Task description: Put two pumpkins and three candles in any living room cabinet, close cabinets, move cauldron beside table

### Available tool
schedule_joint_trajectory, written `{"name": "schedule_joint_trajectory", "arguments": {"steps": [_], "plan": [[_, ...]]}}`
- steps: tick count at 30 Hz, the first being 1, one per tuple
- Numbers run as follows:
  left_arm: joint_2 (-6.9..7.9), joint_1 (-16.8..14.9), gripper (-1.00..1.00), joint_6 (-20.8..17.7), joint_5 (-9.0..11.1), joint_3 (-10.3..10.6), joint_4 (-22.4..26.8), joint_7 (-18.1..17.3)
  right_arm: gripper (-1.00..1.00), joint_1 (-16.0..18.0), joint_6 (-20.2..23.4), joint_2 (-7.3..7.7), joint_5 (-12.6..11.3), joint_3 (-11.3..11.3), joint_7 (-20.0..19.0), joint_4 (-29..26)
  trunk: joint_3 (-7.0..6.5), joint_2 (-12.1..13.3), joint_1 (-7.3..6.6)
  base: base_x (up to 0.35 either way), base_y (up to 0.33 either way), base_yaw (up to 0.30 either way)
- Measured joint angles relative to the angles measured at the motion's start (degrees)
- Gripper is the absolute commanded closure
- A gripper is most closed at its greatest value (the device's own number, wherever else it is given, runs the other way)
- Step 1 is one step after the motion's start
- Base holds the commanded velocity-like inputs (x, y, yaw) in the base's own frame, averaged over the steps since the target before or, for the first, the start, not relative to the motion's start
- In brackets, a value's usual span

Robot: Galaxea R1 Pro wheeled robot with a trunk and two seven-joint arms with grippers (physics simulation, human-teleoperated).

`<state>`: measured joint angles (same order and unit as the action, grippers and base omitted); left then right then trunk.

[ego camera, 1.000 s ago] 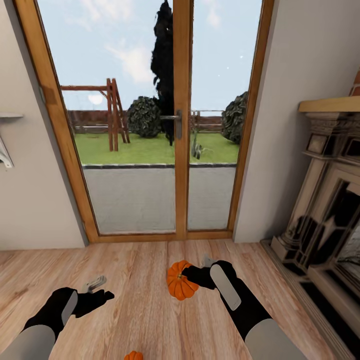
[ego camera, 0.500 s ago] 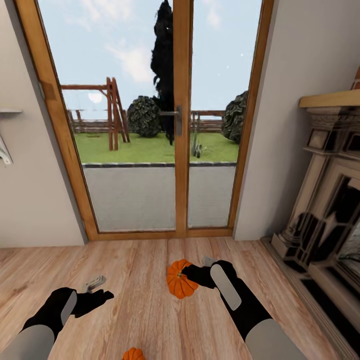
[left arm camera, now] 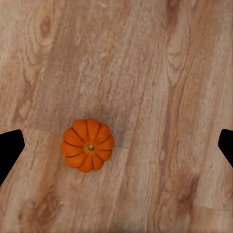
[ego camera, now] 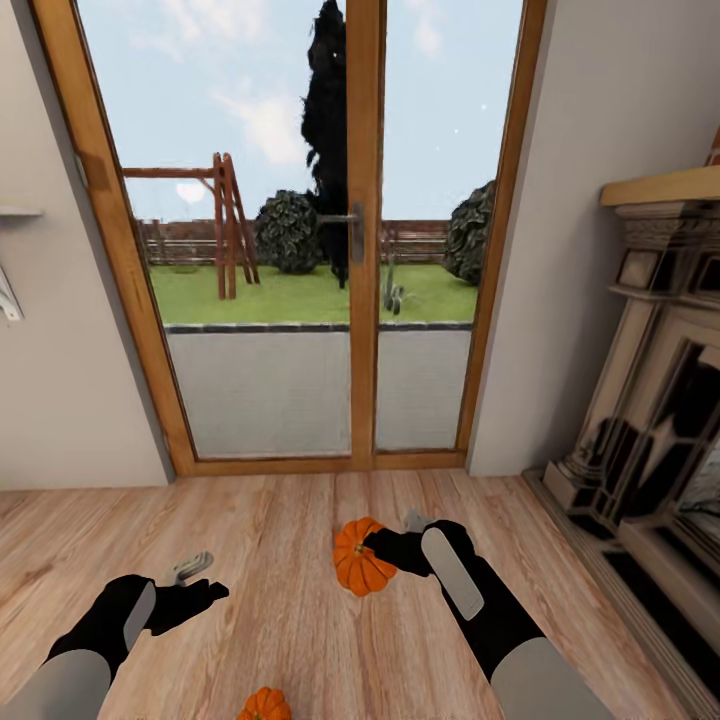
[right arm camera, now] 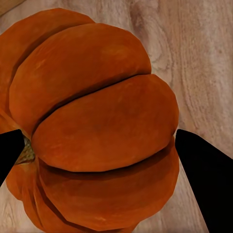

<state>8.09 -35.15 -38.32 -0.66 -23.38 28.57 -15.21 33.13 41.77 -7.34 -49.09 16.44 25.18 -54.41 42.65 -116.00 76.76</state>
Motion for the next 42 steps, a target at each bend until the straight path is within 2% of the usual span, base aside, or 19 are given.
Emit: {"name": "schedule_joint_trajectory", "arguments": {"steps": [4,9,26,35,38,39,40,42], "plan": [[0.11,0.0,-1.0,0.1,0.0,0.0,0.1,0.0,1.0,0.0,-0.2,0.0,0.0,0.0,0.0,0.0,0.72,-1.6,0.88,0.0,0.0,0.0],[0.27,0.0,-1.0,0.1,0.1,-0.1,0.2,-0.4,1.0,0.0,-0.3,0.18,0.0,-0.3,0.0,0.0,0.72,-1.6,0.88,0.0,0.0,0.0],[0.35,0.0,-1.0,0.1,0.1,-0.3,1.0,-0.6,1.0,-0.1,-0.1,0.59,0.0,-0.4,-0.1,-0.3,3.77,-8.4,4.61,-0.01,0.001,0.0],[0.42,0.0,-1.0,0.1,0.1,-0.3,1.0,-0.4,1.0,0.0,0.4,0.22,-0.5,0.5,-0.2,-8.7,5.38,-12.0,6.59,-0.075,0.017,0.0],[0.43,0.0,-1.0,0.2,0.1,-0.4,0.9,-0.3,1.0,0.0,0.5,-0.23,-0.9,0.8,-1.9,-9.8,5.92,-13.2,7.25,-0.003,0.001,0.0],[0.47,0.0,-1.0,0.3,0.1,-0.4,0.9,-0.3,1.0,0.0,0.6,-0.82,-0.5,1.1,-4.1,-10.0,6.11,-13.6,7.47,-0.001,0.0,0.0],[0.49,0.0,-1.0,0.5,0.1,-0.4,0.9,-0.3,1.0,0.0,0.2,-1.02,-1.9,1.3,-5.9,-10.3,6.28,-14.0,7.68,0.0,0.0,0.0],[0.51,0.0,-1.0,0.6,0.2,-0.5,0.9,-0.3,1.0,0.0,0.6,-0.91,-0.4,1.0,-8.8,-10.4,6.64,-14.8,8.13,0.0,0.0,0.0]]}}
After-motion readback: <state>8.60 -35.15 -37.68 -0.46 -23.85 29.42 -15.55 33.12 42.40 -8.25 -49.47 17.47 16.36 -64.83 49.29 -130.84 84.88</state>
